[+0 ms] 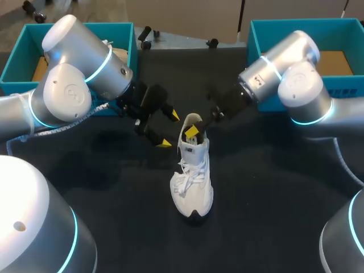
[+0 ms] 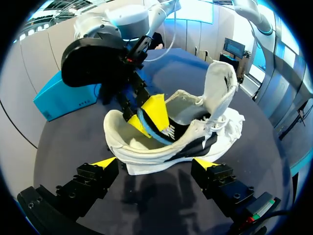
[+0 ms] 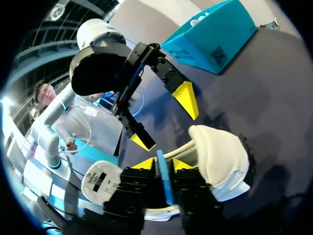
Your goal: Take the shoe out of the shoebox, open the shoe tongue, remove and reinsert the insole, then place the shoe into the shoebox
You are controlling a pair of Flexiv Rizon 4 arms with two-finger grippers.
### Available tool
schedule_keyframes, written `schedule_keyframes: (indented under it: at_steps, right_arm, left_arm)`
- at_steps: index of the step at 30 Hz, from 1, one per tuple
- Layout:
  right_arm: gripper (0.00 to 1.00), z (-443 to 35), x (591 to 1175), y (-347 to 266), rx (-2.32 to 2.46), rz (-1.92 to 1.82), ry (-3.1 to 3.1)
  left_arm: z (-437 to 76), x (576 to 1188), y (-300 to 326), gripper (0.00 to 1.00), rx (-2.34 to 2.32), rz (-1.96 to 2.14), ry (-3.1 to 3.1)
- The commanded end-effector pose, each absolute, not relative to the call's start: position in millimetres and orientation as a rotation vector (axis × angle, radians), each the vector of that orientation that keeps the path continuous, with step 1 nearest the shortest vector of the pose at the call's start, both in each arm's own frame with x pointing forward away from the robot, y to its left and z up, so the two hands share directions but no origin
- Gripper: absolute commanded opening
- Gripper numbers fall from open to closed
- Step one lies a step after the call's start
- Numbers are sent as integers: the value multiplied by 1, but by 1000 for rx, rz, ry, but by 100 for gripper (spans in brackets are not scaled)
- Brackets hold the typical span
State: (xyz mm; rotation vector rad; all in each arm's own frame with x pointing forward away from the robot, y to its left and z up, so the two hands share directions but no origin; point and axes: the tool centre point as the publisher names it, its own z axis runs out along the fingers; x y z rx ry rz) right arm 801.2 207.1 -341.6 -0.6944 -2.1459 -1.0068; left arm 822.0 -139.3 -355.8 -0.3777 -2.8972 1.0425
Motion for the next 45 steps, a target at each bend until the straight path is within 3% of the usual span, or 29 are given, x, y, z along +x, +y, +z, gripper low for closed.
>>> schedule_keyframes:
  at_steps: [1, 26, 39, 45]
  right_arm:
    - [40, -330, 799, 208, -702, -1003, -2175]
    - [50, -293, 828, 223, -564, -1107, -2298]
    - [48, -256, 833, 192, -762, -1259, -2330]
    - [43, -250, 830, 174, -936, -1290, -2302]
  left_arm:
    - [-356, 822, -140, 100, -378, 1038, -2899]
    - [-356, 822, -140, 100, -378, 1038, -2899]
    - [-356, 822, -140, 100, -378, 1038, -2899]
    - [-356, 822, -140, 100, -378, 1038, -2899]
